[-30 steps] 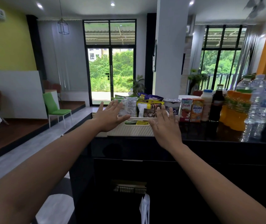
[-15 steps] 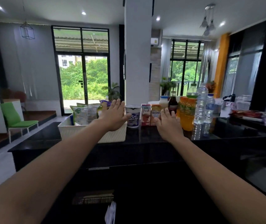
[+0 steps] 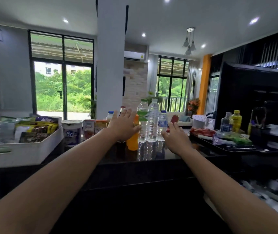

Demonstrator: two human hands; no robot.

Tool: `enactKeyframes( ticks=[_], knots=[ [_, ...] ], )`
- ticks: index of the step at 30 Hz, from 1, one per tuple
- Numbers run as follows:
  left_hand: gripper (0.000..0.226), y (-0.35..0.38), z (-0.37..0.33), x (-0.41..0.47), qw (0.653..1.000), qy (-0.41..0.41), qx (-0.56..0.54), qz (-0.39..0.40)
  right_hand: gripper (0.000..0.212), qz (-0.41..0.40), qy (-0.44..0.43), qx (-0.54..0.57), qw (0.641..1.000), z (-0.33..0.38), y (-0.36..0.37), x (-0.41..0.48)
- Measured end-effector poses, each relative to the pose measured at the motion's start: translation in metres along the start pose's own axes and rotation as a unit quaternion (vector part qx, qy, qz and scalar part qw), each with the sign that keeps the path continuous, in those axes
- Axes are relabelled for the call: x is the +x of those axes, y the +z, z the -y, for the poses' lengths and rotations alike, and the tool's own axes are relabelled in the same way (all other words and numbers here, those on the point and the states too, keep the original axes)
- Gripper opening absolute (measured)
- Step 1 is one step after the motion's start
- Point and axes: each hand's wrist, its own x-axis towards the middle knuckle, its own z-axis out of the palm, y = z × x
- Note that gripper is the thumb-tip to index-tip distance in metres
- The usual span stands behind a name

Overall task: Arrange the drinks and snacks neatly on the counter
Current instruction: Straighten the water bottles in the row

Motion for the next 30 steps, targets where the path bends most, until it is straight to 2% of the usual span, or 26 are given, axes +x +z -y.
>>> enactKeyframes(
  ticks=[6,14,21,23,26,30],
  knots=[
    [0.073,0.010,-0.054,0.057,0.998,0.018,0.059,-0.006,0.068,0.034,0.004,0.057,0.998,-0.071,0.002,0.040],
    [0.067,0.013,-0.083,0.128,0.990,0.039,0.138,-0.002,0.060,0.074,0.014,0.155,0.985,-0.105,0.049,0.099],
    [0.063,0.032,-0.100,0.187,0.974,0.078,0.214,0.000,0.035,0.076,0.050,0.318,0.944,-0.109,0.098,0.141],
    [0.061,0.040,-0.102,0.207,0.972,0.080,0.222,-0.007,0.042,0.081,0.057,0.354,0.930,-0.114,0.111,0.151],
    [0.056,0.051,-0.105,0.234,0.962,0.072,0.264,-0.023,0.068,0.101,0.069,0.385,0.915,-0.118,0.126,0.166],
    [0.053,0.065,-0.105,0.257,0.947,0.054,0.318,-0.002,0.078,0.143,0.050,0.423,0.894,-0.120,0.138,0.185]
  ],
)
